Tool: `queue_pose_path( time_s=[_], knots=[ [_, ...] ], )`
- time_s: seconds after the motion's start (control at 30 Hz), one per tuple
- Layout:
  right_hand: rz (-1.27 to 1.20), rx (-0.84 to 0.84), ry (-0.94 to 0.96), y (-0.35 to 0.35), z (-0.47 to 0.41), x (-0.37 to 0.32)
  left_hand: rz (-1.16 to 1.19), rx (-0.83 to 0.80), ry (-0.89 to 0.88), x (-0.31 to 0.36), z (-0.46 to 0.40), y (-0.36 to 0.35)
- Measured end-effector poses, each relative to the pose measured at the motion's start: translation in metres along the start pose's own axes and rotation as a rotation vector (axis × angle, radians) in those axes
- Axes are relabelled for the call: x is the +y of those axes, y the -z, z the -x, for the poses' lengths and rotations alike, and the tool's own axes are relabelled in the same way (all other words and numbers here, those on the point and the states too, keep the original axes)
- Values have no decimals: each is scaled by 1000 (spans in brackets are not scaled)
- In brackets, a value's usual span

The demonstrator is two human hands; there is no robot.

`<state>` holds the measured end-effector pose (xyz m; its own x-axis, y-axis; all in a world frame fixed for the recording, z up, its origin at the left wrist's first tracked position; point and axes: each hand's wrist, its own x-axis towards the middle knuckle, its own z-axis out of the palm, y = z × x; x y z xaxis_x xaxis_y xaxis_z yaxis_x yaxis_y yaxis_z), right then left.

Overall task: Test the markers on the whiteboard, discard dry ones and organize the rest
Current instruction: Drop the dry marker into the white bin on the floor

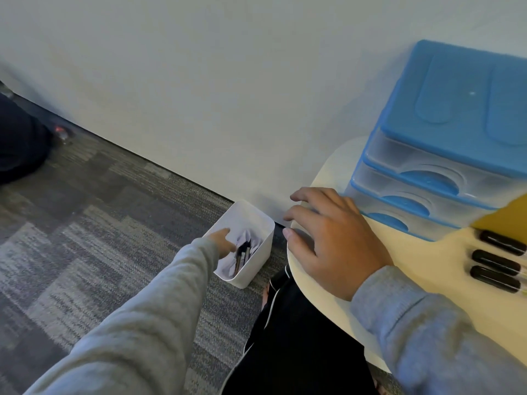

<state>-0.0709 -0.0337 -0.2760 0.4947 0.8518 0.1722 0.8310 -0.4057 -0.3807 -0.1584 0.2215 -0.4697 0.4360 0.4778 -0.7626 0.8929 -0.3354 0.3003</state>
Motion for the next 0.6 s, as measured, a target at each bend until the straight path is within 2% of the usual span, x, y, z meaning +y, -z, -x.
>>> queue_pose_path(
  time_s=[0.3,0.37,0.5,0.6],
  knots=[
    [-45,-11,-9,-1,2,1,-16,7,-108,34,35,5],
    [-55,-18,-8,-1,3,2,102,18,-132,41,47,6],
    [-79,-16,11,5,14,-2,533,103,-218,57,90,2],
    [-90,-12,18,8,28,-4,598,198,-406,59,128,-11]
  ],
)
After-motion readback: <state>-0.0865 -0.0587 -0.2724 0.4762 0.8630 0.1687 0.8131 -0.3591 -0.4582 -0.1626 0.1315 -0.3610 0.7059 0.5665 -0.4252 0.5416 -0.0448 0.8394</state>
